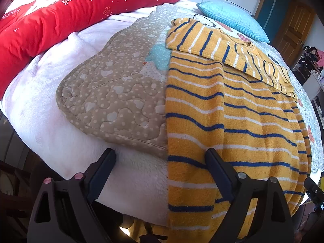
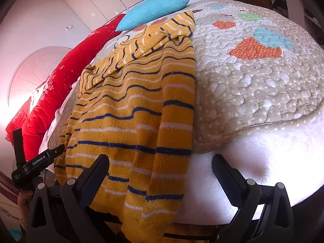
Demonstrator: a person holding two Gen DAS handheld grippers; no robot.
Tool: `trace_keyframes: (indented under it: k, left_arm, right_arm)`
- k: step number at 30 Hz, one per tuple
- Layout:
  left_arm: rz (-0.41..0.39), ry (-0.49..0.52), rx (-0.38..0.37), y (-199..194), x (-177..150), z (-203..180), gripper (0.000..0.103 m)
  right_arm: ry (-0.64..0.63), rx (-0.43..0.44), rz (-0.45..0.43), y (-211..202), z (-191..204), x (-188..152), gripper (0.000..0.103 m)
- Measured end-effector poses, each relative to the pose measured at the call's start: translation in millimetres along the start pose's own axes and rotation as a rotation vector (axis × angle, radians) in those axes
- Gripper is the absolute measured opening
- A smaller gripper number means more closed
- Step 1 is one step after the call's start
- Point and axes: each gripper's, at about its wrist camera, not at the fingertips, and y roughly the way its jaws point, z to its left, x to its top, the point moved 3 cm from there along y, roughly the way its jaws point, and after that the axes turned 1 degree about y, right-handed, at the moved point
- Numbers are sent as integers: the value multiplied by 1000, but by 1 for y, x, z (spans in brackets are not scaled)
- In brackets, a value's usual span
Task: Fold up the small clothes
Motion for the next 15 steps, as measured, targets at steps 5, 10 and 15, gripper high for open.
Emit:
trace_keyframes:
  k: [5, 10, 15]
  left_arm:
    - [-4, -1, -3, 0, 0, 0, 90]
    - [-6, 0, -4, 0, -1, 0, 91]
    - [-7, 0, -5, 0, 0, 1, 91]
  right_arm:
    - [9, -1, -15, 0, -1, 0, 103]
    - [41, 27, -41, -3, -5, -1, 103]
    - [47, 51, -45, -4, -7, -1, 103]
